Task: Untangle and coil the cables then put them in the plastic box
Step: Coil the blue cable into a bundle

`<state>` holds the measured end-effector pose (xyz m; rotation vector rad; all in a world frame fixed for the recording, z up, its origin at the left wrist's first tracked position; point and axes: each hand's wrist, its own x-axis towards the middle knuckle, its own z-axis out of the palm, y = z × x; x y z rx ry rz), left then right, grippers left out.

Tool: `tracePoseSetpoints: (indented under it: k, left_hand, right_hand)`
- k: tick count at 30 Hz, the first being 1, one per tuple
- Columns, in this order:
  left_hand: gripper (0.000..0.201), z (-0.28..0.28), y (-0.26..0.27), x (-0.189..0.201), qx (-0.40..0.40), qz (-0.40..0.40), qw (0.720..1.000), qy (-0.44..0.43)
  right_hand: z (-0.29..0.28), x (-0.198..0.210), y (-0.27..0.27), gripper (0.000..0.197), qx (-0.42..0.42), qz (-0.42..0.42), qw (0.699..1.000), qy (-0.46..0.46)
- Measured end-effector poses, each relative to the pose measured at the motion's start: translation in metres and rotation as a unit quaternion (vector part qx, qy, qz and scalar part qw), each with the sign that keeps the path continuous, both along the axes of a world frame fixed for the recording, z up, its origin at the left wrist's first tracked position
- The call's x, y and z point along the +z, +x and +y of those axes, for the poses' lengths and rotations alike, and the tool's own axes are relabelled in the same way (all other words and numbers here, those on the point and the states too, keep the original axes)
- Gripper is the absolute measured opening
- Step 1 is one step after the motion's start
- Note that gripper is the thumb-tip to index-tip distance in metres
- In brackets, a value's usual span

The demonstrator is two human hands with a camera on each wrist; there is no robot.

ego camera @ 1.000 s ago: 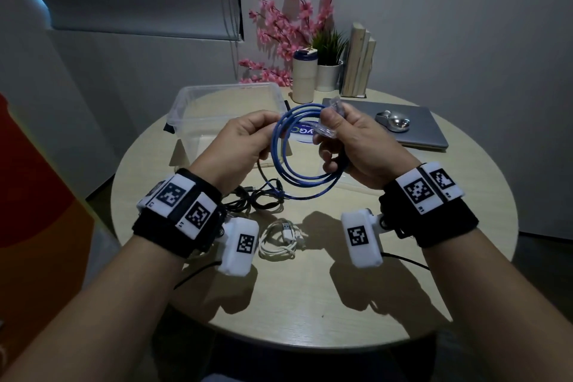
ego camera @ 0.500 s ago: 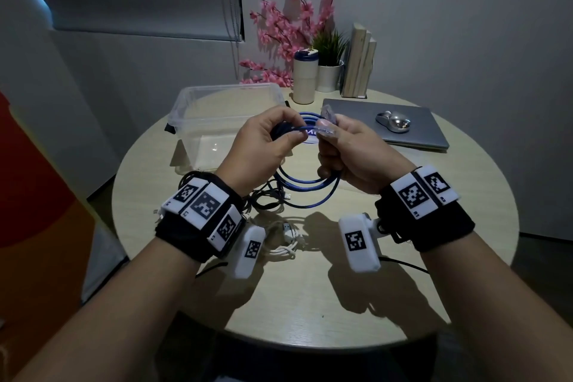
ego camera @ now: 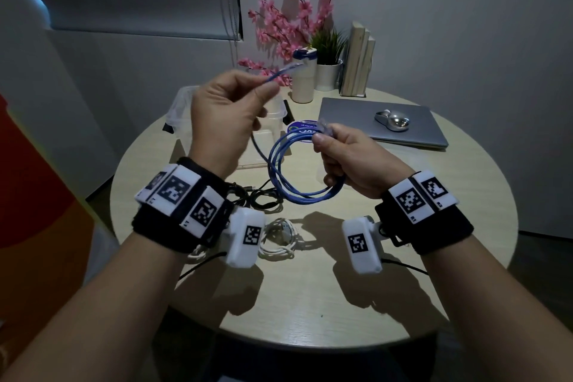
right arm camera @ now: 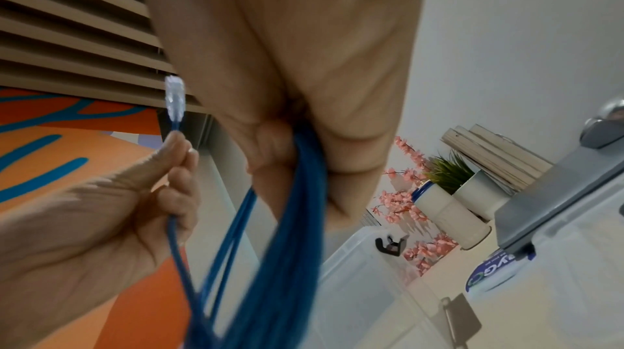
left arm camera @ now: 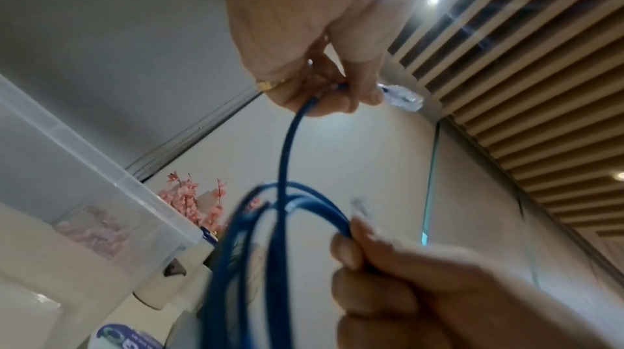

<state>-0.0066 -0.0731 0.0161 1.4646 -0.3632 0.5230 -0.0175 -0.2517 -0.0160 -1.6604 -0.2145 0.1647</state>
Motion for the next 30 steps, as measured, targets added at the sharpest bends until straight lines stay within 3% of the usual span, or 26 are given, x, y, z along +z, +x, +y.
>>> tracePoseSetpoints:
  k: [6,11,17,22,24,26,28,30]
  left_hand:
    - [0.01,0.018,0.018,-0.015,0.086,0.076,0.977,0.177]
    - [0.012,0.015,0.016,-0.024,0.052,0.121,0.951,0.281]
    - [0.02,0.004,0.008,-0.021,-0.131,0.131,0.958,0.218]
    - [0.04,-0.002,0.003,-0.022,-0.167,0.152,0.966,0.129]
    - [0.042,-0.004,0.001,-0.025,-0.179,0.137,0.966,0.129]
    - [0.031,-0.005,0.001,-0.029,-0.182,0.097,0.966,0.154]
    - [0.015,-0.006,0.003,-0.033,-0.149,0.039,0.97,0.189]
    - [0.012,-0.004,0.006,-0.036,-0.084,-0.04,0.964,0.247]
  right_hand:
    - [-0.003,0.007,0.0,0.025,-0.002,-0.013,1.0,0.005]
    - [0.004,0.007,-0.003,0.022,0.006,-0.044,0.999,0.007]
    - [0.003,0.006,-0.001,0.021,0.017,-0.043,0.999,0.004]
    - [0.004,0.008,-0.003,0.018,0.063,-0.015,0.997,0.041]
    - [0.004,0.009,-0.003,0.018,0.07,-0.02,0.996,0.043]
    - [0.004,0.009,-0.002,0.018,0.066,-0.025,0.996,0.046]
    - [0.002,0.008,-0.001,0.018,0.052,-0.02,0.997,0.057]
    - [0.0,0.008,0.001,0.017,0.032,-0.01,0.997,0.068]
